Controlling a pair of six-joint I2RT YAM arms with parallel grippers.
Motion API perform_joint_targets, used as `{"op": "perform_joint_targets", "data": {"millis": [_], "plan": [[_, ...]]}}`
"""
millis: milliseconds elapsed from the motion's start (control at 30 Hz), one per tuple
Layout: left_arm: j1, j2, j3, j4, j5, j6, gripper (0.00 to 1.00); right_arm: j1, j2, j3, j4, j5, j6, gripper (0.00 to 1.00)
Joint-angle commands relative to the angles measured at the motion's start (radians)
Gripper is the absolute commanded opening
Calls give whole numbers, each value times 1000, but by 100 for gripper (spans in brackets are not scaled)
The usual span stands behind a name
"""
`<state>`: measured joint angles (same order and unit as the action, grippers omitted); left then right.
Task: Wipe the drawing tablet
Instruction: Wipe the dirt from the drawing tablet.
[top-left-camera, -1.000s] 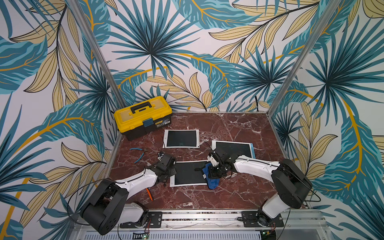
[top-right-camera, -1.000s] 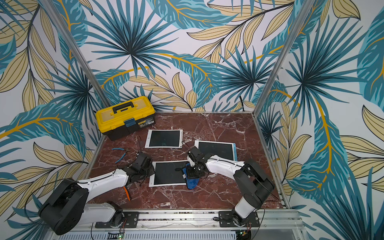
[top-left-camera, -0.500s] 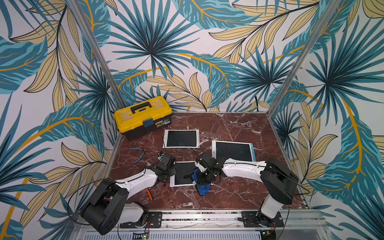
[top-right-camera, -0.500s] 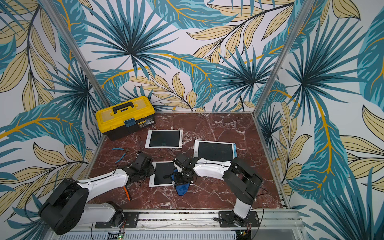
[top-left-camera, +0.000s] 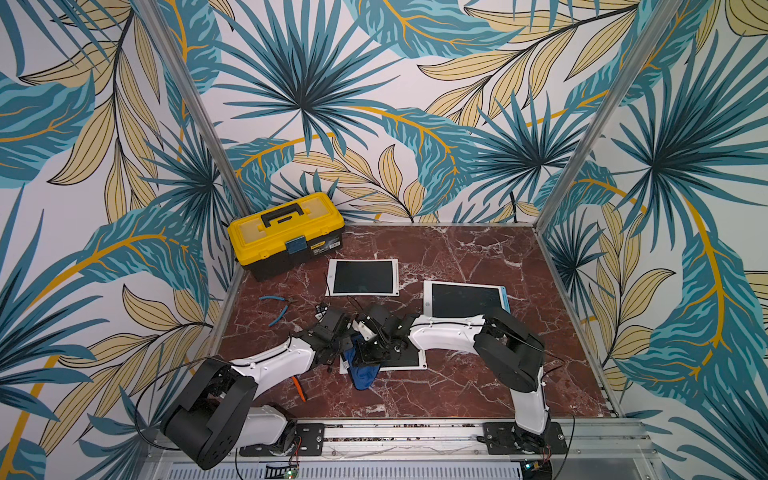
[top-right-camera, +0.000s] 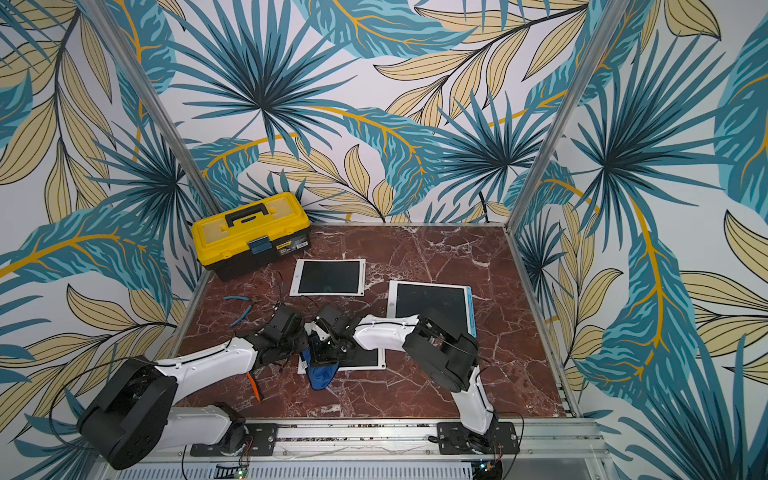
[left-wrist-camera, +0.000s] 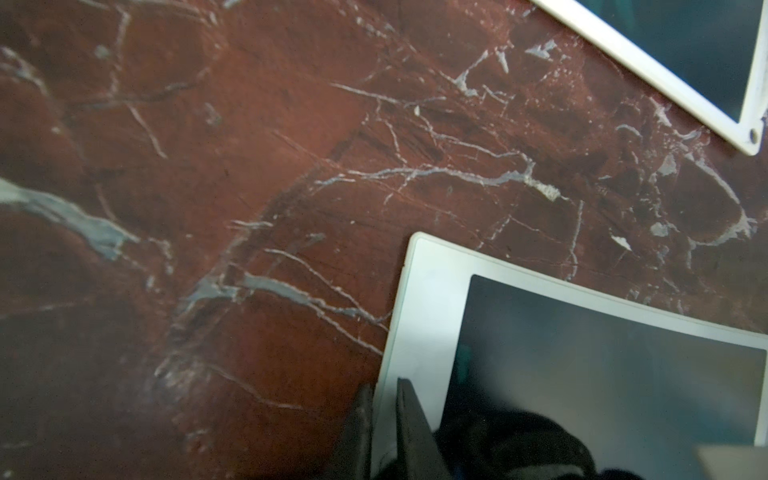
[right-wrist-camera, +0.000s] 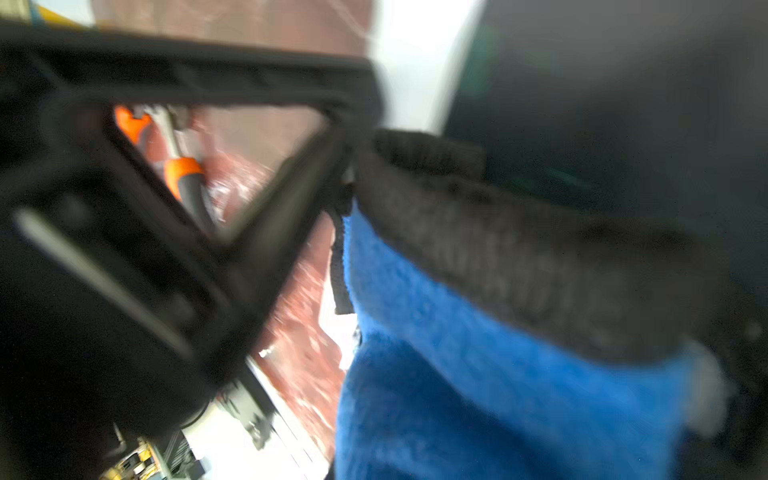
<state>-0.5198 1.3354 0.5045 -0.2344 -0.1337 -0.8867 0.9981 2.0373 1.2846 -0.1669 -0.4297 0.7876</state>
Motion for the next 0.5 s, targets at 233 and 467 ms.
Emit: {"op": "perform_joint_targets", "data": {"millis": [233,467], "plan": [[-5,67,-47,-112,68,8,14,46,114,-56,406,-116,321,3],[-5,65,-46,-112,68,11,14,92,95,-91,423,-82,350,3]]}}
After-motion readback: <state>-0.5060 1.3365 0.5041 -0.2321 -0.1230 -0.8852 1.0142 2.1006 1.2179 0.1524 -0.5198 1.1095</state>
